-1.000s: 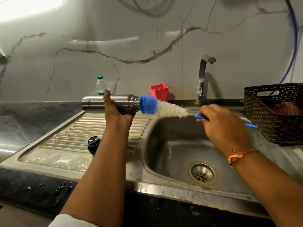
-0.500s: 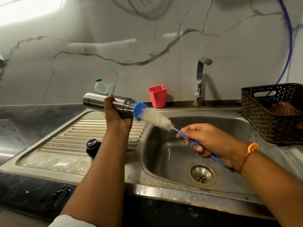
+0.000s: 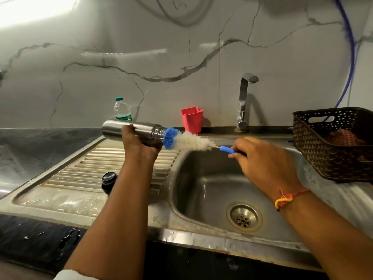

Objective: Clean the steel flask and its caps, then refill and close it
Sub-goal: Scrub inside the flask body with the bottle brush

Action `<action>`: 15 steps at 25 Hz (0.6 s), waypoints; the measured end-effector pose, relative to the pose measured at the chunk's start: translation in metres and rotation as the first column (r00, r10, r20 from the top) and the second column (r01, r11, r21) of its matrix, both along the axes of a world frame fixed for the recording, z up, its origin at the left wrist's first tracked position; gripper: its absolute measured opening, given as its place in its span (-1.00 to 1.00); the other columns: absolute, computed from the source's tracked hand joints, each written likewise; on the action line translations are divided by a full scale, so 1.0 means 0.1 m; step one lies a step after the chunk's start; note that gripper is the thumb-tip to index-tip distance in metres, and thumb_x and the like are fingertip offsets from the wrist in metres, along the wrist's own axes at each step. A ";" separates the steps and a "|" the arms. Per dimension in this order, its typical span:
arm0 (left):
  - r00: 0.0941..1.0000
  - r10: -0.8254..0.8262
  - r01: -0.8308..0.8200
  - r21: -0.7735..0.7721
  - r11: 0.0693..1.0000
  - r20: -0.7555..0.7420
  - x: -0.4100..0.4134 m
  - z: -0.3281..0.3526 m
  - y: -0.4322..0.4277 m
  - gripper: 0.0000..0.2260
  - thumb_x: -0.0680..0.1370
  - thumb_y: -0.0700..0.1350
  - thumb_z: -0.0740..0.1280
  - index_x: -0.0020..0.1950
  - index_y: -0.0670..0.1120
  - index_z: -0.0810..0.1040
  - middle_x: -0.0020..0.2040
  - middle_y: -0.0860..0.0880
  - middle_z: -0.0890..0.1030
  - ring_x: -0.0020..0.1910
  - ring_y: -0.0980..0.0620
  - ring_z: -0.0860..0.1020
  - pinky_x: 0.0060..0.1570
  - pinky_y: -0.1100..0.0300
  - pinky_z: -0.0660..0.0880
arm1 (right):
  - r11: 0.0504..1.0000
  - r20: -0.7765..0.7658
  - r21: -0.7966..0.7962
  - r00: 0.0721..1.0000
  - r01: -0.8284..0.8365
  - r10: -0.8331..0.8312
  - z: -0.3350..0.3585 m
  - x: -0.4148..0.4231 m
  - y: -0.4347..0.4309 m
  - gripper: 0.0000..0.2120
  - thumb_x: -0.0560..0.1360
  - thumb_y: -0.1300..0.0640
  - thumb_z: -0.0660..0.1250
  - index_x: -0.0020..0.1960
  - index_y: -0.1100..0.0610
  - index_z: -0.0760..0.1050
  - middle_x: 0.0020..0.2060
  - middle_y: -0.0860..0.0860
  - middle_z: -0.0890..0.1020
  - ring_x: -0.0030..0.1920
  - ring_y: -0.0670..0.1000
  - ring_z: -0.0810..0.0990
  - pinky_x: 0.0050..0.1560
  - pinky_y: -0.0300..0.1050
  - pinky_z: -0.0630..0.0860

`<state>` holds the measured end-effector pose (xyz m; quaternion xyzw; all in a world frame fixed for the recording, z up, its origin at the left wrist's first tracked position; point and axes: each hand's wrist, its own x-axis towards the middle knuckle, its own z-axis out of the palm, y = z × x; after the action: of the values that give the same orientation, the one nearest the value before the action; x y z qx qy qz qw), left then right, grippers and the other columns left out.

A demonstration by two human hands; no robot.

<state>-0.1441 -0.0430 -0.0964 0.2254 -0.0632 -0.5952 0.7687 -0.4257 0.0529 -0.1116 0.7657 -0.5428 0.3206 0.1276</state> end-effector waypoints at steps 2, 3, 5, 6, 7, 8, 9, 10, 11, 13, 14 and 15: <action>1.000 -0.012 0.012 0.004 1.000 -0.007 0.02 -0.05 0.03 -0.42 0.40 0.09 0.59 0.28 -0.13 0.47 0.15 -0.22 0.67 0.01 -0.25 0.71 0.13 -0.28 0.59 | 0.997 -0.032 0.058 0.998 -0.055 0.057 0.00 0.00 0.00 -0.84 0.57 -0.07 0.28 -0.06 0.00 0.52 -0.28 -0.08 0.54 -0.32 -0.06 0.46 -0.39 -0.20 0.32; 1.000 -0.028 0.028 -0.002 1.000 -0.002 0.02 -0.07 0.04 -0.39 0.38 0.10 0.61 0.28 -0.13 0.46 0.17 -0.22 0.67 0.04 -0.26 0.70 0.15 -0.28 0.58 | 0.989 -0.007 0.118 0.996 -0.092 0.093 -0.01 0.03 0.01 -0.82 0.58 -0.08 0.27 -0.07 -0.01 0.54 -0.32 -0.10 0.55 -0.33 -0.07 0.47 -0.38 -0.17 0.39; 0.999 -0.041 0.041 -0.017 0.999 0.015 0.01 -0.08 0.05 -0.42 0.41 0.06 0.59 0.31 -0.15 0.47 0.17 -0.18 0.66 0.11 -0.21 0.68 0.19 -0.23 0.58 | 0.894 0.332 0.359 0.932 -0.268 0.145 -0.03 0.07 0.03 -0.78 0.58 -0.06 0.29 -0.10 0.04 0.60 -0.40 -0.08 0.55 -0.43 -0.08 0.46 -0.44 -0.17 0.41; 0.999 -0.036 0.037 -0.033 0.999 0.017 -0.01 -0.07 0.04 -0.46 0.44 0.03 0.56 0.30 -0.16 0.49 0.11 -0.16 0.66 0.10 -0.17 0.68 0.19 -0.19 0.59 | 0.748 0.607 0.492 0.791 -0.446 0.072 -0.03 0.10 0.06 -0.75 0.58 -0.04 0.30 -0.09 0.11 0.62 -0.42 -0.06 0.52 -0.50 -0.10 0.41 -0.51 -0.22 0.35; 0.999 -0.034 0.034 -0.049 0.998 0.016 -0.03 -0.07 0.03 -0.51 0.46 0.02 0.54 0.28 -0.16 0.50 0.04 -0.16 0.67 0.04 -0.14 0.68 0.18 -0.15 0.60 | 0.550 0.791 0.550 0.604 -0.629 -0.100 -0.03 0.14 0.09 -0.73 0.58 -0.03 0.30 -0.06 0.18 0.60 -0.41 -0.04 0.48 -0.53 -0.14 0.33 -0.56 -0.28 0.27; 0.999 -0.034 0.035 -0.059 0.998 0.021 -0.05 -0.06 0.03 -0.54 0.47 0.02 0.53 0.25 -0.16 0.50 -0.02 -0.16 0.66 -0.03 -0.12 0.68 0.15 -0.11 0.61 | 0.383 0.850 0.525 0.444 -0.760 -0.283 -0.03 0.16 0.12 -0.71 0.57 -0.02 0.30 -0.02 0.23 0.57 -0.41 -0.03 0.44 -0.55 -0.17 0.28 -0.59 -0.34 0.19; 0.999 -0.038 0.040 -0.066 0.997 0.024 -0.08 -0.06 0.04 -0.55 0.47 0.02 0.52 0.25 -0.15 0.50 -0.04 -0.15 0.66 -0.08 -0.11 0.68 0.13 -0.09 0.62 | 0.292 0.848 0.478 0.350 -0.828 -0.398 -0.04 0.16 0.14 -0.71 0.57 -0.01 0.31 0.01 0.25 0.54 -0.40 -0.03 0.41 -0.57 -0.18 0.25 -0.61 -0.37 0.15; 0.999 -0.039 0.040 -0.069 0.997 0.022 -0.09 -0.07 0.05 -0.54 0.46 0.03 0.52 0.26 -0.14 0.51 -0.03 -0.15 0.66 -0.10 -0.11 0.68 0.11 -0.07 0.63 | 0.262 0.843 0.460 0.325 -0.849 -0.428 -0.06 0.17 0.14 -0.71 0.56 0.00 0.32 0.04 0.26 0.53 -0.39 -0.03 0.41 -0.57 -0.19 0.25 -0.62 -0.39 0.14; 0.999 -0.034 0.035 -0.067 0.997 0.021 -0.10 -0.07 0.06 -0.52 0.46 0.04 0.52 0.28 -0.13 0.51 -0.01 -0.15 0.66 -0.10 -0.11 0.68 0.09 -0.07 0.64 | 0.274 0.848 0.474 0.350 -0.837 -0.398 -0.07 0.18 0.14 -0.72 0.57 0.03 0.33 0.05 0.26 0.53 -0.38 -0.01 0.44 -0.56 -0.18 0.28 -0.62 -0.38 0.18; 0.999 -0.010 0.012 -0.053 0.999 0.041 -0.08 -0.07 0.05 -0.48 0.44 0.07 0.54 0.30 -0.13 0.51 0.03 -0.14 0.67 -0.06 -0.13 0.69 0.07 -0.10 0.64 | 0.443 0.812 0.569 0.557 -0.693 -0.172 -0.09 0.22 0.13 -0.83 0.55 0.11 0.37 0.03 0.22 0.54 -0.33 0.02 0.56 -0.50 -0.13 0.44 -0.55 -0.29 0.35; 0.999 0.004 -0.002 -0.041 0.999 0.046 -0.06 -0.07 0.03 -0.44 0.42 0.08 0.56 0.30 -0.13 0.50 0.07 -0.15 0.68 -0.03 -0.15 0.70 0.08 -0.13 0.64 | 0.588 0.707 0.591 0.706 -0.552 -0.046 -0.11 0.22 0.11 -0.88 0.53 0.14 0.39 0.02 0.16 0.53 -0.30 0.01 0.61 -0.45 -0.09 0.53 -0.47 -0.22 0.47; 0.999 0.013 -0.012 -0.031 0.999 0.044 -0.04 -0.06 0.02 -0.39 0.39 0.09 0.59 0.32 -0.13 0.49 0.12 -0.17 0.68 0.02 -0.18 0.70 0.10 -0.18 0.62 | 0.728 0.541 0.562 0.840 -0.393 0.036 -0.13 0.21 0.09 -0.89 0.50 0.14 0.42 0.00 0.07 0.52 -0.28 -0.03 0.63 -0.38 -0.08 0.59 -0.35 -0.14 0.56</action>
<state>-0.1481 -0.0412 -0.1022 0.2268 -0.0879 -0.5842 0.7743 -0.4047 0.0619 -0.1251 0.7118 -0.5376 0.3085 -0.3305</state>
